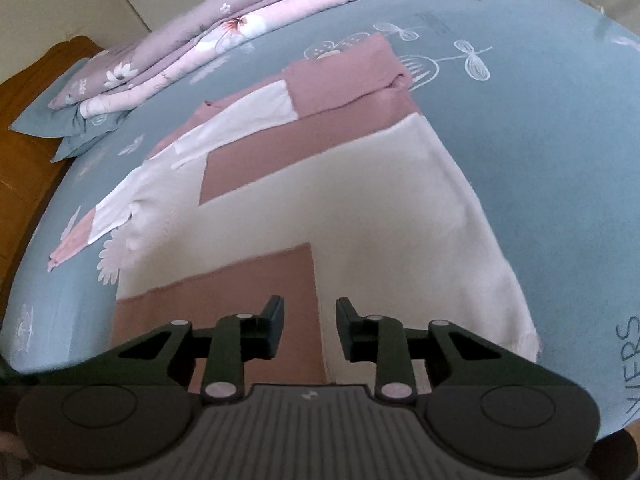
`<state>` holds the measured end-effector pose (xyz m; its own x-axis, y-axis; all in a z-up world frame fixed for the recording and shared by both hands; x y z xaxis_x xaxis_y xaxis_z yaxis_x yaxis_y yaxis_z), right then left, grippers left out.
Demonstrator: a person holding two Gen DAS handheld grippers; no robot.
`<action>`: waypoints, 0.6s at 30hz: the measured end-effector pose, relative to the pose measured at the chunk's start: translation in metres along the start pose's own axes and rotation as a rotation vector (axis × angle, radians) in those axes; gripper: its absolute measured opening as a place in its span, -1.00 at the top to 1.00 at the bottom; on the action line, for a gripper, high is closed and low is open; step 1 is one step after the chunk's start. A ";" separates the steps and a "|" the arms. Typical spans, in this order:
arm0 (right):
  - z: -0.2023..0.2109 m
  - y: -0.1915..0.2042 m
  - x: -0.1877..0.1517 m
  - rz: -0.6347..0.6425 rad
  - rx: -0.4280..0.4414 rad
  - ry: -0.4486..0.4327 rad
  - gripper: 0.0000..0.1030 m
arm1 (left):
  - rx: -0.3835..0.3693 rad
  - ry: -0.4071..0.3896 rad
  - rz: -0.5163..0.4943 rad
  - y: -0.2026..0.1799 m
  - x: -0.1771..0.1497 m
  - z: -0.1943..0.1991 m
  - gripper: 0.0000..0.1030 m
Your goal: Fold clothes
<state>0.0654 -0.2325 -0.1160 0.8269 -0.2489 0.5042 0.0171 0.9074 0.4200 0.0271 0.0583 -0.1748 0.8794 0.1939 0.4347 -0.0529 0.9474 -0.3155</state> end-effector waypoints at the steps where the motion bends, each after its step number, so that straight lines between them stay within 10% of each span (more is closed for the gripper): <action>1: -0.003 0.003 -0.003 0.006 0.006 0.000 0.33 | 0.020 0.006 -0.020 0.001 -0.002 0.001 -0.63; 18: -0.039 0.044 -0.030 0.181 0.095 0.100 0.11 | 0.044 -0.024 -0.002 -0.003 0.011 0.013 -0.63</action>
<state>0.0627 -0.1722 -0.1421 0.8634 -0.0458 0.5024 -0.1857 0.8971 0.4009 0.0311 0.0607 -0.1578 0.8678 0.1980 0.4558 -0.0725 0.9578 -0.2780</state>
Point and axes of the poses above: each gripper's, at about its wrist camera, not at the fingertips, and z roughly against the way its jaws point, y to its left, x to its top, the point moved 4 cm from there along -z, roughly the way its jaws point, and after that the axes turned 2 degrees about -z, right-handed, at the moved point
